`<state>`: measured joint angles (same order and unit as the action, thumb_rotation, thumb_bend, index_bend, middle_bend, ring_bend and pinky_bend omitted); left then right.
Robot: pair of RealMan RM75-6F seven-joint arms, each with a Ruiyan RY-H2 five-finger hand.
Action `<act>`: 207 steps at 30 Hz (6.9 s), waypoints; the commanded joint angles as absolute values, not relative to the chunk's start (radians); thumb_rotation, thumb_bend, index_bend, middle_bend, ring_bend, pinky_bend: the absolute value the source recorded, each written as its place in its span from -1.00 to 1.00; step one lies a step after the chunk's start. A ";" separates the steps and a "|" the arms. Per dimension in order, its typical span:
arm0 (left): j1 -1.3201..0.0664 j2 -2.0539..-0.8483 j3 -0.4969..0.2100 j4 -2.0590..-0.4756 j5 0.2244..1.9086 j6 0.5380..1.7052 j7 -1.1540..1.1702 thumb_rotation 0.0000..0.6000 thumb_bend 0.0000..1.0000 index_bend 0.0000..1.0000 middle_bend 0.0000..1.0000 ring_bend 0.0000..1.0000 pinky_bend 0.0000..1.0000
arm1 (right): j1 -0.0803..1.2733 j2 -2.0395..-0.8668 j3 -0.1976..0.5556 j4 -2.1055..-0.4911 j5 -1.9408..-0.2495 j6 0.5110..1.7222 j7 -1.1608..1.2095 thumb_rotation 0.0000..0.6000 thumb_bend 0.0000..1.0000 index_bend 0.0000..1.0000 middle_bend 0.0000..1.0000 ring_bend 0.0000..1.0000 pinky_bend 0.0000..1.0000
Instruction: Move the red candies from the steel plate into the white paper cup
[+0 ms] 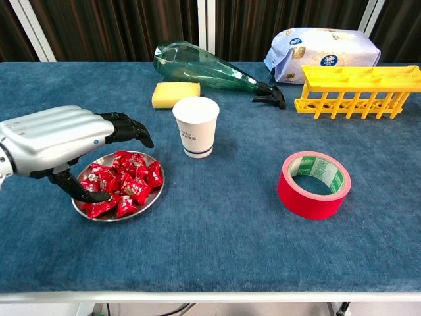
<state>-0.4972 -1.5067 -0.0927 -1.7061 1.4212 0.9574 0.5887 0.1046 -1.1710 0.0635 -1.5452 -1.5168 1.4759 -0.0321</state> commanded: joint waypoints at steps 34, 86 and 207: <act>-0.655 -1.473 -0.052 -1.813 1.096 0.946 0.864 1.00 -0.46 -0.47 -0.52 -0.84 -0.49 | 0.099 -1.189 0.075 -1.541 -1.515 1.494 -0.006 1.00 -0.57 -1.00 -1.00 -1.00 -1.00; -0.727 -1.469 -0.022 -1.798 1.124 0.997 0.684 1.00 -0.27 0.14 0.07 -0.64 -0.47 | 0.100 -1.201 0.082 -1.526 -1.509 1.494 0.013 1.00 -0.55 -1.00 -1.00 -1.00 -1.00; -0.781 -1.475 0.086 -1.889 0.930 1.089 0.808 1.00 -0.42 -0.38 -0.48 -0.87 -0.54 | 0.089 -1.175 0.067 -1.542 -1.539 1.509 0.066 1.00 -0.55 -1.00 -0.99 -1.00 -1.00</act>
